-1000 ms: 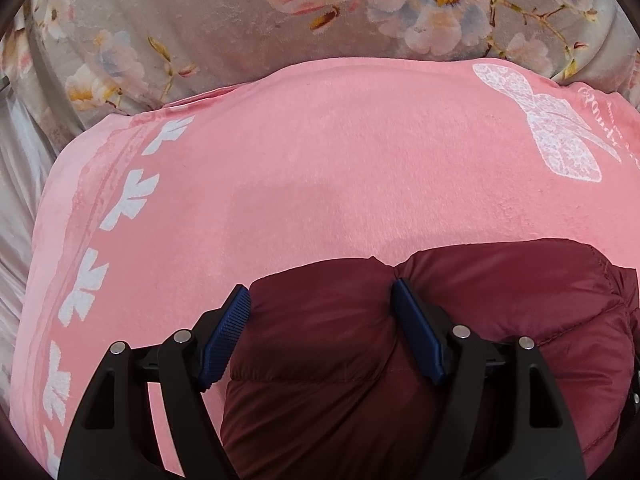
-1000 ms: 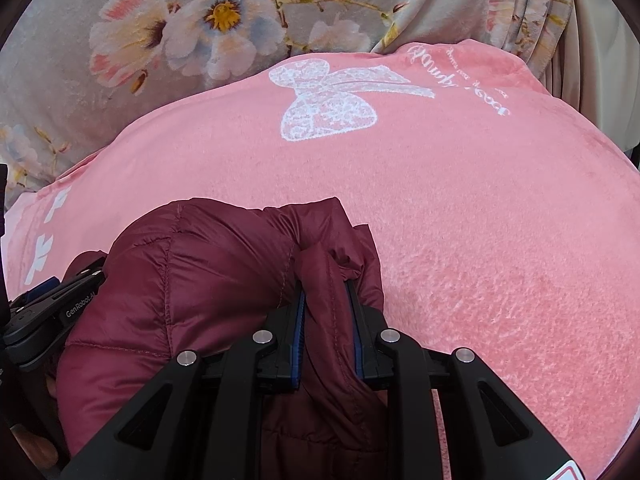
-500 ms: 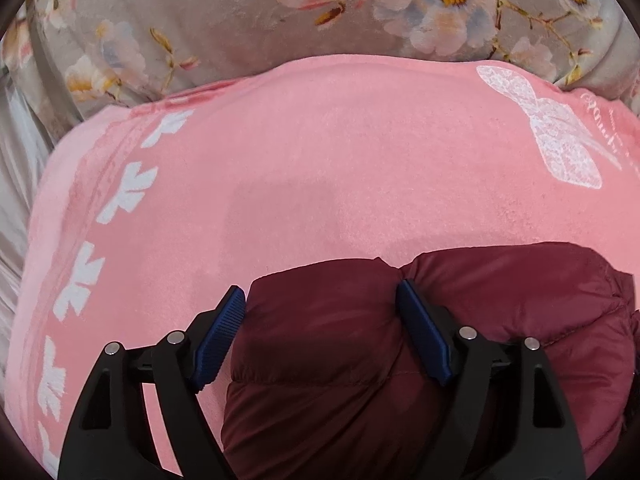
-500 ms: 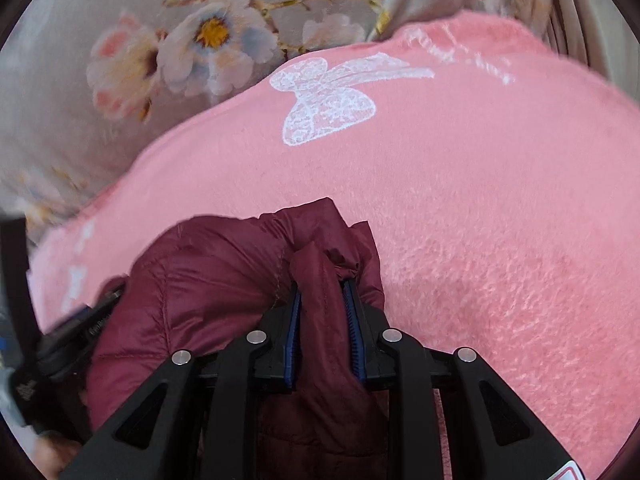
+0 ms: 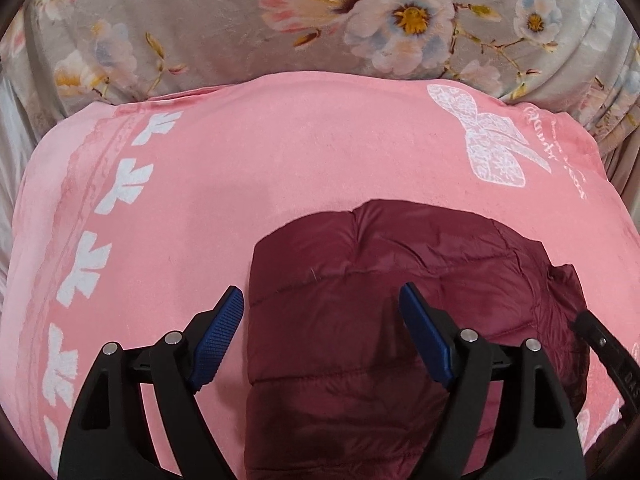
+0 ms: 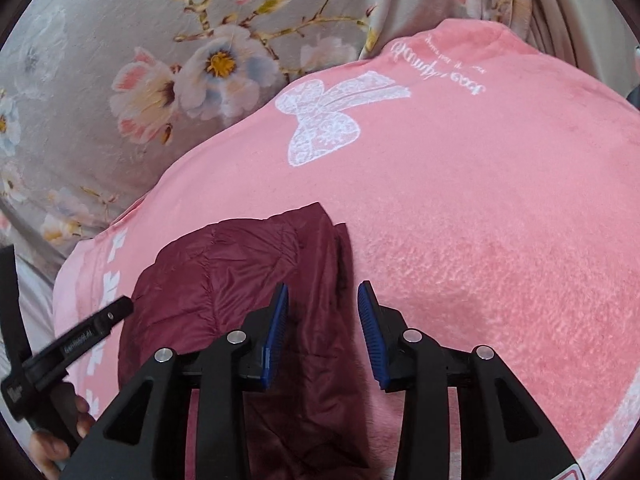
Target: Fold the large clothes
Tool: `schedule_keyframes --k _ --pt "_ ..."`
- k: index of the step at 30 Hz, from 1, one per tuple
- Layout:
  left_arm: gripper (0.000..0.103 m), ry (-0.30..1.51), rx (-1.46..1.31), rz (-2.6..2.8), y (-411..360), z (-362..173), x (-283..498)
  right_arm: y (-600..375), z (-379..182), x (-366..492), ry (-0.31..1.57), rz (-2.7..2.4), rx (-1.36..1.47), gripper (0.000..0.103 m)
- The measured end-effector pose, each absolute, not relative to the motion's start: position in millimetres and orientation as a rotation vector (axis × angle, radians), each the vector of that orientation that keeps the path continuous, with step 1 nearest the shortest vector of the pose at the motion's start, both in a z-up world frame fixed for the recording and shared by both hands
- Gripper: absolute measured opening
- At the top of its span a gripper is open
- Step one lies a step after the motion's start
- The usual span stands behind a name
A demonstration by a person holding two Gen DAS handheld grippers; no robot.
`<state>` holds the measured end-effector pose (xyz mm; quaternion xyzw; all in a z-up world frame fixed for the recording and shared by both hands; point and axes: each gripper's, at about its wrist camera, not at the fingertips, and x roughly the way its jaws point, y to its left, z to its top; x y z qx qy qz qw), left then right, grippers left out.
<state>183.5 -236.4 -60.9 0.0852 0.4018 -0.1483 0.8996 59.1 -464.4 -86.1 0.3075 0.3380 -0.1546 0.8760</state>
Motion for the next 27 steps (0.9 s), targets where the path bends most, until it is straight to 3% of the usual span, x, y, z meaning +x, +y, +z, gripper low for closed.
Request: schedule_keyframes --k 2,3,4,5,9,14,27 --pt "0.078 0.837 0.171 -0.287 -233 -62 185 -463 -92 79 0.768 -0.325 0.601 0.035" --pt "0.078 0.841 0.164 -0.281 -231 -62 186 -462 -93 86 0.79 -0.312 0.595 0.029" --pt "0.078 0.849 0.147 -0.281 -228 -61 188 -458 -89 90 0.789 -0.296 0.597 0.013" --pt "0.078 0.849 0.139 -0.283 -225 -59 189 -453 -79 88 0.751 -0.291 0.584 0.011" --pt "0.078 0.821 0.141 -0.268 -225 -53 194 -439 -50 89 0.639 -0.235 0.521 0.01" --pt "0.079 0.852 0.17 -0.251 -239 -74 208 -457 -98 101 0.764 -0.246 0.595 0.01" --pt "0.091 0.85 0.144 -0.248 -242 -100 214 -455 -124 91 0.726 -0.225 0.626 0.014"
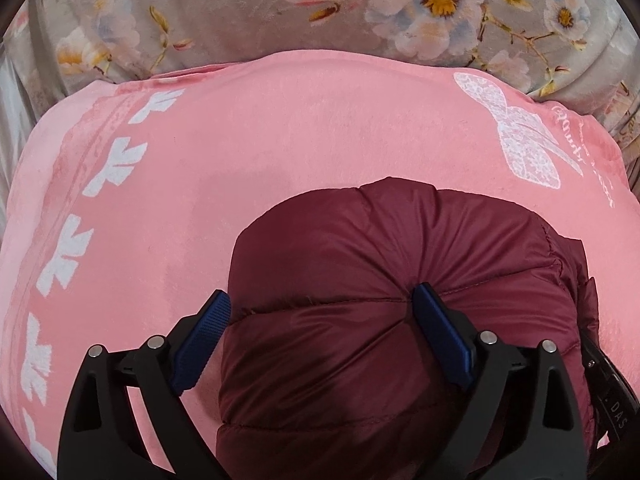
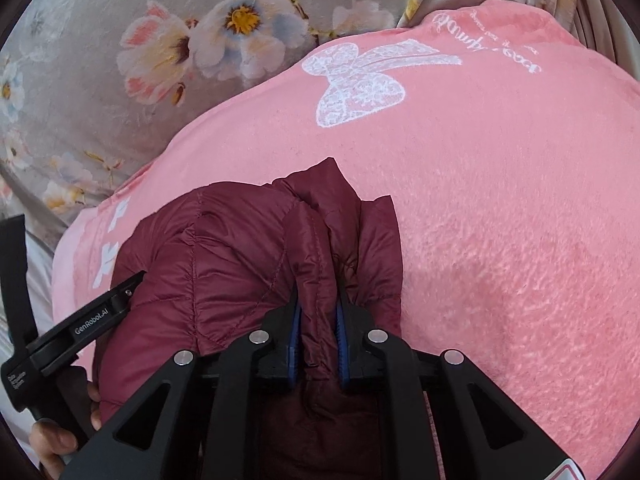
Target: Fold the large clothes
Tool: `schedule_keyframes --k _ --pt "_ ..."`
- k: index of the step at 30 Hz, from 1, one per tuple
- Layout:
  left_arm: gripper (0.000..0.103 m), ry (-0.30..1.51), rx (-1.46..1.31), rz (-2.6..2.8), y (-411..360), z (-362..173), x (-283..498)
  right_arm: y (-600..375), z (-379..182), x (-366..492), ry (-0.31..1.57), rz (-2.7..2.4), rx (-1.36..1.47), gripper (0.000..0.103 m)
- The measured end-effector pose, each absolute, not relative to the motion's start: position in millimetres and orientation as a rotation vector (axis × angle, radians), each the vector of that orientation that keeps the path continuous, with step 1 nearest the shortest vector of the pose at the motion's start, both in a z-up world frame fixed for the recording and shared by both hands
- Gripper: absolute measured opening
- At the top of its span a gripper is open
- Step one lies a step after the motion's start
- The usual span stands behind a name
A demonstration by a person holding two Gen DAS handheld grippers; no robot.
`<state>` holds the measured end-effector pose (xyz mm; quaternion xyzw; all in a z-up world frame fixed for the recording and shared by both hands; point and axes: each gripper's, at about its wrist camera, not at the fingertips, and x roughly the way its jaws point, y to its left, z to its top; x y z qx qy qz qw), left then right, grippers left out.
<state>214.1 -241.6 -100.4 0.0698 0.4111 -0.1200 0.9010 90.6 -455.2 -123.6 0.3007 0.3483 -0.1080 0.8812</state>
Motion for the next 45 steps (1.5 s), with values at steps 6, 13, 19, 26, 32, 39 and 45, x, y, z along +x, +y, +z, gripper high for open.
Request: schedule_keyframes --k 6,13,19,26,32,39,45 --pt "0.092 0.866 0.162 -0.271 -237 -97 209 -460 -108 65 0.73 -0.255 0.708 0.038" --pt "0.092 0.936 0.151 -0.481 -200 -76 144 -452 -99 -8 0.791 -0.171 0.738 0.052" --pt "0.092 0.971 0.251 -0.481 -170 -99 91 -431 -118 -26 0.868 -0.107 0.757 0.047" --pt "0.093 0.979 0.274 -0.407 -149 -102 91 -393 -71 -56 0.78 -0.04 0.664 0.007" --pt "0.093 0.998 0.248 -0.442 -151 -110 90 -389 -127 -50 0.92 -0.163 0.631 0.007" --pt "0.092 1.013 0.191 -0.44 -145 -93 93 -394 -86 -52 0.891 -0.223 0.57 0.028" --pt "0.093 1.073 0.047 -0.491 -150 -82 113 -422 -74 -48 0.769 -0.219 0.726 0.067"
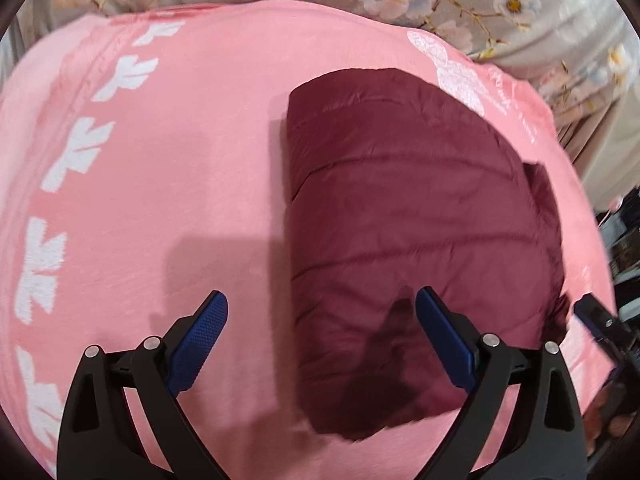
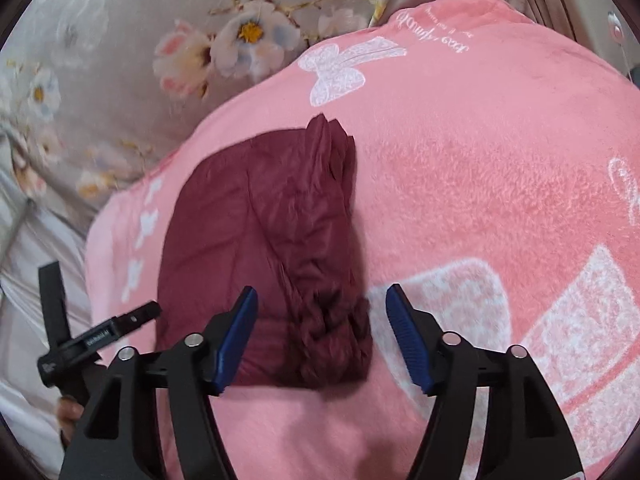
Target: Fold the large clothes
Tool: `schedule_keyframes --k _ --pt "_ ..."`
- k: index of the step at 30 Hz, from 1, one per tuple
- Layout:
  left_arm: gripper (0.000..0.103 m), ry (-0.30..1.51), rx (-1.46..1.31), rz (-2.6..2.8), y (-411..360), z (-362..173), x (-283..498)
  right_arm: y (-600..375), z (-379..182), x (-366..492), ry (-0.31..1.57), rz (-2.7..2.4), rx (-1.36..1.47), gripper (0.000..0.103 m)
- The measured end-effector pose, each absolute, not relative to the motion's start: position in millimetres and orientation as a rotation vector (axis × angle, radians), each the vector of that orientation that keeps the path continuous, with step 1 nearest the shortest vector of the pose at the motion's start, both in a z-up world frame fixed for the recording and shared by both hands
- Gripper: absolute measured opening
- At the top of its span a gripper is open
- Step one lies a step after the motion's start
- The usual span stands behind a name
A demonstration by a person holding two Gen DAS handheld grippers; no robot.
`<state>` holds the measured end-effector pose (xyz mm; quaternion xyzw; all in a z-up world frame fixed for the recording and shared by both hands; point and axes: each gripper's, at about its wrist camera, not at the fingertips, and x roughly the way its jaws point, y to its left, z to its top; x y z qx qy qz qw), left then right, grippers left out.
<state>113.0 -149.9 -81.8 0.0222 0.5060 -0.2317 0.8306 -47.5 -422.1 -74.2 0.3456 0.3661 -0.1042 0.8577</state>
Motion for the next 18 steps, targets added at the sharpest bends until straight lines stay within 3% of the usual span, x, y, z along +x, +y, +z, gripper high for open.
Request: schedule_keyframes --k 9,18 --pt "0.097 1.116 0.008 -0.487 -184 -93 144 -429 -118 2 0.822 -0.145 0.871 0.068" --pt "0.098 1.127 -0.017 -0.476 -194 -108 164 -426 -134 8 0.798 -0.121 0.871 0.076"
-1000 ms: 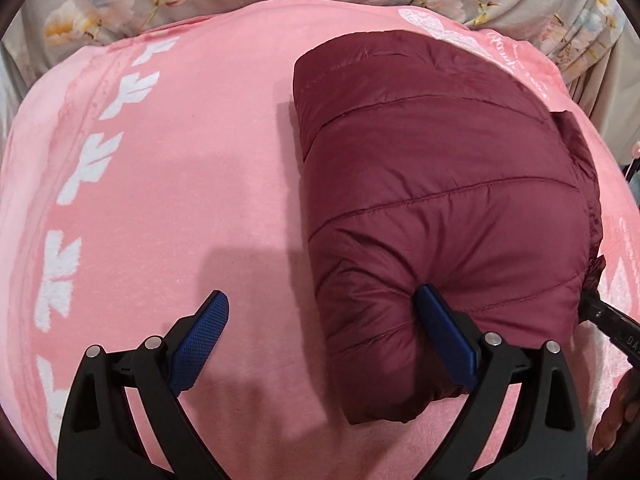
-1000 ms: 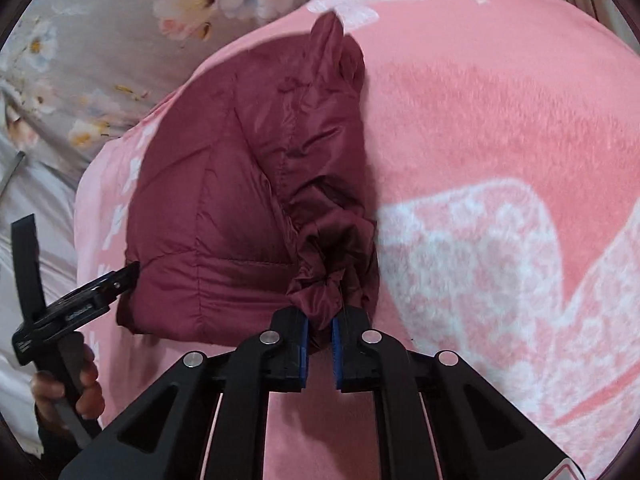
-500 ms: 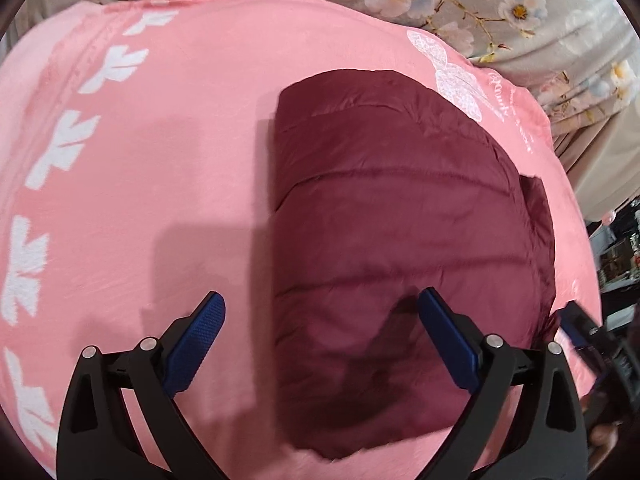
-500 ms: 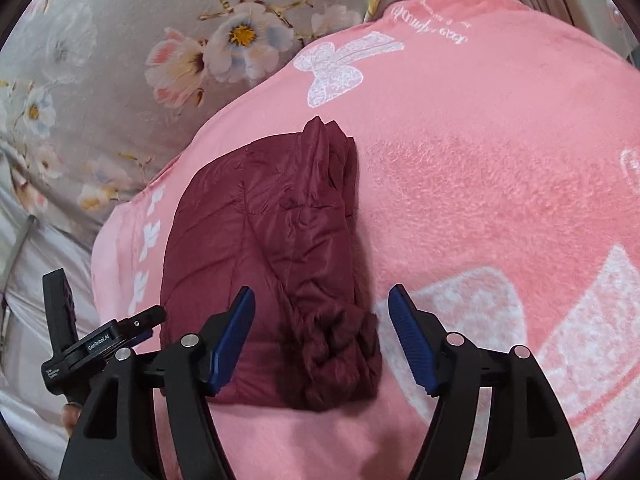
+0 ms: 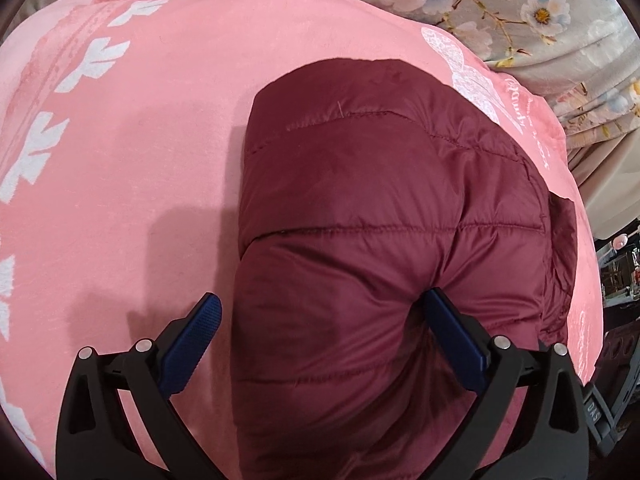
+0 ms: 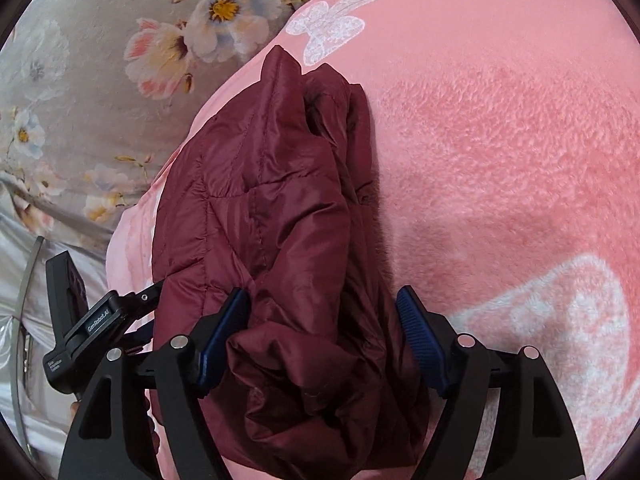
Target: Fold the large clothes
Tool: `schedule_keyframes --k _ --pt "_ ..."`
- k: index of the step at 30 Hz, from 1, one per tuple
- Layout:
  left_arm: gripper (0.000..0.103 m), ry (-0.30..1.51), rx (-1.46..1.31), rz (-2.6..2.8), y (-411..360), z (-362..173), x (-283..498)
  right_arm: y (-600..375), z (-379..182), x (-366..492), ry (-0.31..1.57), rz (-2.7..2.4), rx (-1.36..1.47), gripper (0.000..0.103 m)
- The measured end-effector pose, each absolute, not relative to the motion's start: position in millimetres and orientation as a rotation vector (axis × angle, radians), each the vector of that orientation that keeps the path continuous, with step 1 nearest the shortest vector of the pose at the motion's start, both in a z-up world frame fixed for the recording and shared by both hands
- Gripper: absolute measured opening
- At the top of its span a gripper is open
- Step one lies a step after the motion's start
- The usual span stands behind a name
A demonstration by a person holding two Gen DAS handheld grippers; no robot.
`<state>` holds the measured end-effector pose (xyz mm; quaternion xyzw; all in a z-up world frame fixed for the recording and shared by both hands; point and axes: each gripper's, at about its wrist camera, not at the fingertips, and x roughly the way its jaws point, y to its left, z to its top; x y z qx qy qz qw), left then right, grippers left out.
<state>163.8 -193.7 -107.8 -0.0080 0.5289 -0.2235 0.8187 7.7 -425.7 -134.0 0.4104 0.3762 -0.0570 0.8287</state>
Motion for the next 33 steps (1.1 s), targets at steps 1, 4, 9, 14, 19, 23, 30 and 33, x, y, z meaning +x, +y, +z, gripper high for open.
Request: schedule_keyframes --k 1,4,9,14,19,23,30,33 --pt "0.098 1.129 -0.022 -0.477 -195 -110 166 -425 -134 9 0.797 -0.121 0.861 0.077" --pt "0.098 1.136 -0.037 -0.482 -196 -116 168 -424 -134 12 0.791 -0.122 0.837 0.078" --pt "0.098 1.156 -0.081 -0.511 -193 -126 172 -422 -138 14 0.766 -0.115 0.814 0.078" --pt "0.098 1.11 -0.071 -0.524 -193 -128 168 -421 -140 16 0.753 -0.097 0.799 0.074" --pt "0.087 1.084 -0.093 -0.587 -189 -126 164 -426 -145 17 0.736 0.001 0.901 0.042" --pt "0.058 1.048 -0.084 -0.606 -183 -111 154 -421 -124 10 0.702 0.012 0.87 0.022" --pt "0.039 0.928 -0.091 -0.697 -164 -45 120 -400 -61 -17 0.582 0.054 0.792 0.019" --pt "0.039 0.847 -0.092 -0.732 -157 -16 102 -388 -23 -33 0.499 0.061 0.718 0.019"
